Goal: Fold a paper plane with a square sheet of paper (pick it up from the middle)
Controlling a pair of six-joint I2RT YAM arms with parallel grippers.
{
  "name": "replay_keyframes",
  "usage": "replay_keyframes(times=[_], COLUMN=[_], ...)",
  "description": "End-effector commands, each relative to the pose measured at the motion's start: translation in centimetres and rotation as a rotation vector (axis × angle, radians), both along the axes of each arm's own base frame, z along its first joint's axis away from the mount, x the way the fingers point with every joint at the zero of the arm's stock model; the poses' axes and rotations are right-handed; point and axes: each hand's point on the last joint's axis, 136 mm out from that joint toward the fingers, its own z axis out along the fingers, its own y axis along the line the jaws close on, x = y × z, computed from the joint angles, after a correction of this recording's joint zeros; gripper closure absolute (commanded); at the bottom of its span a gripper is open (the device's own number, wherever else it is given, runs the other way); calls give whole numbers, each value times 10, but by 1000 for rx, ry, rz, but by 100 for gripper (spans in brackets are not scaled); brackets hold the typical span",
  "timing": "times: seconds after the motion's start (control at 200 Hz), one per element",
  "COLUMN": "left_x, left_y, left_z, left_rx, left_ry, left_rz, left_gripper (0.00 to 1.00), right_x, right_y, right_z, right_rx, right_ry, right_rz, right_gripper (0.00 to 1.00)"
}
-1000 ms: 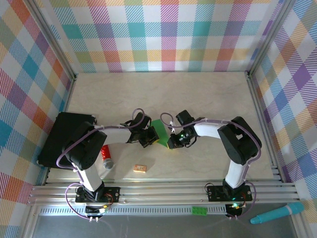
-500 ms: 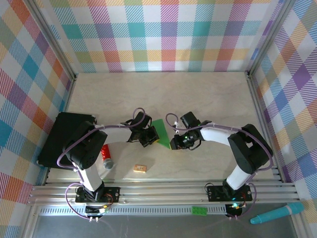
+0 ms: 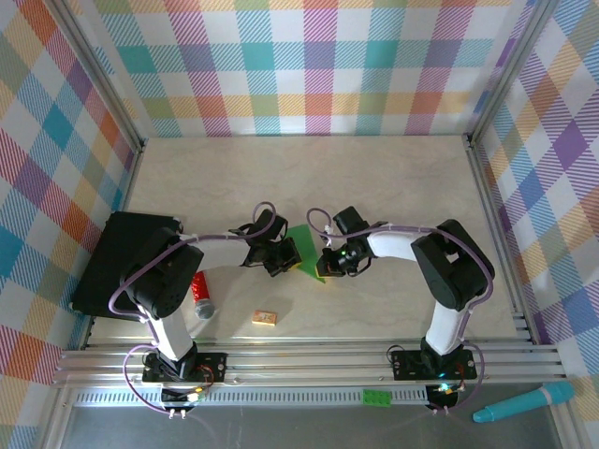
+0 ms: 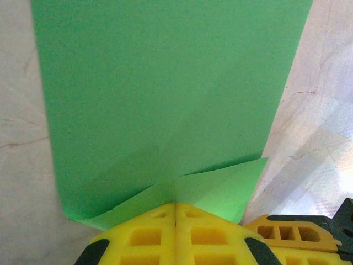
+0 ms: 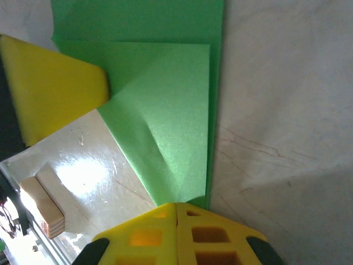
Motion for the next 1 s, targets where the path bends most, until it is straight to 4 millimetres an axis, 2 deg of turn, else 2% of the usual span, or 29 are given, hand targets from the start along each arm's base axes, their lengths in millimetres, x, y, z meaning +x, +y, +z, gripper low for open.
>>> replay_keyframes(times=[0.0, 0.11, 0.225, 0.65, 0.865, 0.995], left_x=[-4, 9, 11, -9, -16, -18], left_y=[9, -6, -15, -37, -34, -20], left_z=[-8, 24, 37, 14, 0, -14], left_rx=[41, -62, -109, -141, -109, -30], left_ry=[13, -107, -170, -150, -138, -117], left_rz=[-17, -43, -65, -96, -118, -108], left_gripper=[100, 100, 100, 100, 99, 99], right_x=[-1, -4, -5, -5, -7, -12], right_y=[-11, -16, -19, -20, -25, -34], right_z=[-12, -18, -21, -26, -31, -37], right_rx=[-80, -117, -137, -161, -194, -238], right_ry=[31, 51, 69, 93, 111, 124], right_rz=[-25, -29, -26, -47, -57, -49], right_gripper=[93, 93, 95, 95, 95, 95])
